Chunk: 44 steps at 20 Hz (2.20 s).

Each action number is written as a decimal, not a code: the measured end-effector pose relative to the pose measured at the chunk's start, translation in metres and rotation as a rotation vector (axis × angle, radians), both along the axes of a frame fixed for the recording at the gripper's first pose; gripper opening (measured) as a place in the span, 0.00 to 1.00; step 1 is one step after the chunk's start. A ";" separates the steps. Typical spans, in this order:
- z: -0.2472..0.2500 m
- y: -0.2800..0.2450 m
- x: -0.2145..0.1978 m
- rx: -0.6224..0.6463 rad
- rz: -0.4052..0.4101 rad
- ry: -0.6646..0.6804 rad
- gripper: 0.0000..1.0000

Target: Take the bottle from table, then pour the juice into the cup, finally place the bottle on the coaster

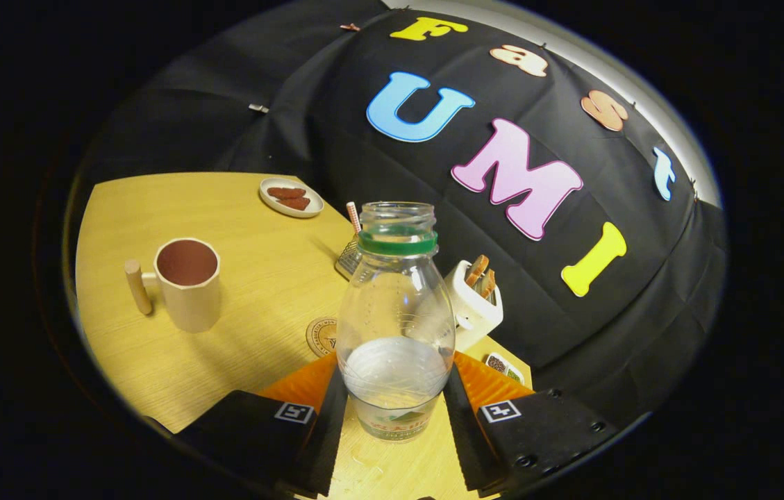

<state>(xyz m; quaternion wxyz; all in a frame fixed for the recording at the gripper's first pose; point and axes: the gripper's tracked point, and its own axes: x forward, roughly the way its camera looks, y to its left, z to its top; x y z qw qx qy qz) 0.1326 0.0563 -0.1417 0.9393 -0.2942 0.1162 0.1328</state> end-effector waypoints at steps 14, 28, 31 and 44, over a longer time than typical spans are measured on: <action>-0.028 0.078 0.013 -0.458 0.226 -0.064 0.71; -0.027 0.107 0.020 -0.779 0.410 -0.259 0.71; -0.030 0.112 0.022 -0.821 0.441 -0.280 0.71; -0.026 0.131 0.041 -0.988 0.554 -0.400 0.71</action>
